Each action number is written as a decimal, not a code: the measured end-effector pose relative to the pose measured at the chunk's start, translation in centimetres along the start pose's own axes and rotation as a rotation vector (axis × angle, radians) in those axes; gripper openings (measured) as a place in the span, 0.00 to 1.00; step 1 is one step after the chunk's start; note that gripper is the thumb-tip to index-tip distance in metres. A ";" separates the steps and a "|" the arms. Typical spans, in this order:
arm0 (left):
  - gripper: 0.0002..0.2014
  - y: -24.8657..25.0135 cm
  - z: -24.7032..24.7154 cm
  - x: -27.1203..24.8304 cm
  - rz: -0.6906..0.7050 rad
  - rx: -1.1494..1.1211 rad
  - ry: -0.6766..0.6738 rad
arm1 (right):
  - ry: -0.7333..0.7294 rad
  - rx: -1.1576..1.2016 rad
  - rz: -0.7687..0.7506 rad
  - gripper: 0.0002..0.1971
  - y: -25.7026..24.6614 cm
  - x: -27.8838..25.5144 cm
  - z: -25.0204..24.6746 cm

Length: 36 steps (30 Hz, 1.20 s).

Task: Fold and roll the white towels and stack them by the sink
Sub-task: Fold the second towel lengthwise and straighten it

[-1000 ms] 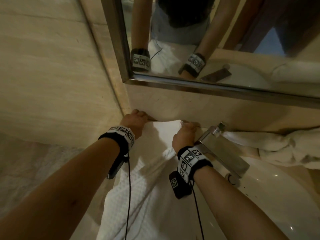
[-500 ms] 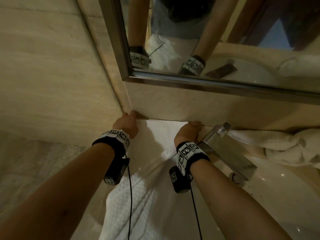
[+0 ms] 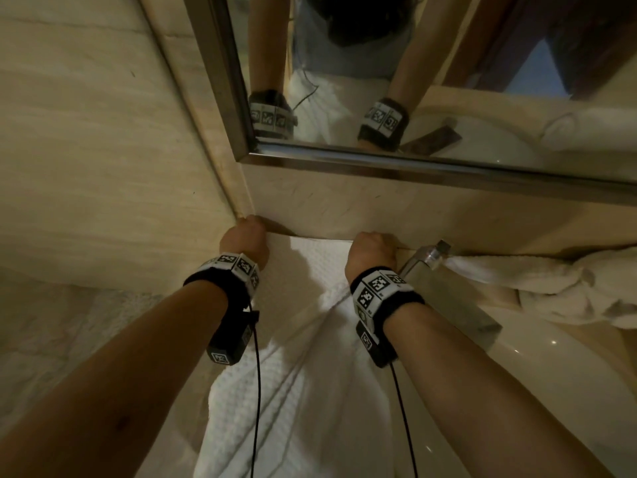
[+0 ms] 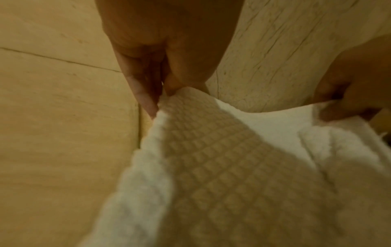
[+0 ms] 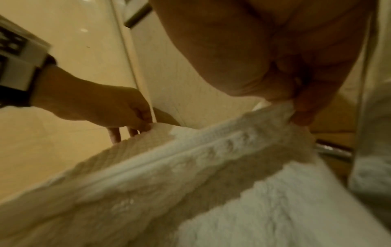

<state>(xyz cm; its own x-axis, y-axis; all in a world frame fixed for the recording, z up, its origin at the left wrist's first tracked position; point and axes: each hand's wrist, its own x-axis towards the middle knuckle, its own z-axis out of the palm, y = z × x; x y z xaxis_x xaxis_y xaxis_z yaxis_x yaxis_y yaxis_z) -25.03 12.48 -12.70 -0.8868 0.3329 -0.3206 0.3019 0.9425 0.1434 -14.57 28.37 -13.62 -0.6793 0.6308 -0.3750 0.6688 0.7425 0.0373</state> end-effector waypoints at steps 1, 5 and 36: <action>0.16 0.2 -0.1 0.0 -0.018 -0.001 0.020 | 0.003 -0.014 0.017 0.11 -0.2 0.1 0.1; 0.16 0.7 0.3 0.5 -0.039 0.008 0.046 | 0.039 -0.088 0.062 0.15 -0.9 0.8 1.3; 0.24 -0.1 2.0 -0.5 -0.079 -0.139 0.166 | 0.270 0.367 0.041 0.22 -0.5 -1.6 1.6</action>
<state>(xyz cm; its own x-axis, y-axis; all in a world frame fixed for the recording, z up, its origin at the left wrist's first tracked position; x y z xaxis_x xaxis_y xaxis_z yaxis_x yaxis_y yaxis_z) -23.98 12.26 -14.40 -0.9545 0.2380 -0.1795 0.1884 0.9482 0.2557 -13.32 26.63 -14.50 -0.6717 0.7305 -0.1234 0.7266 0.6171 -0.3021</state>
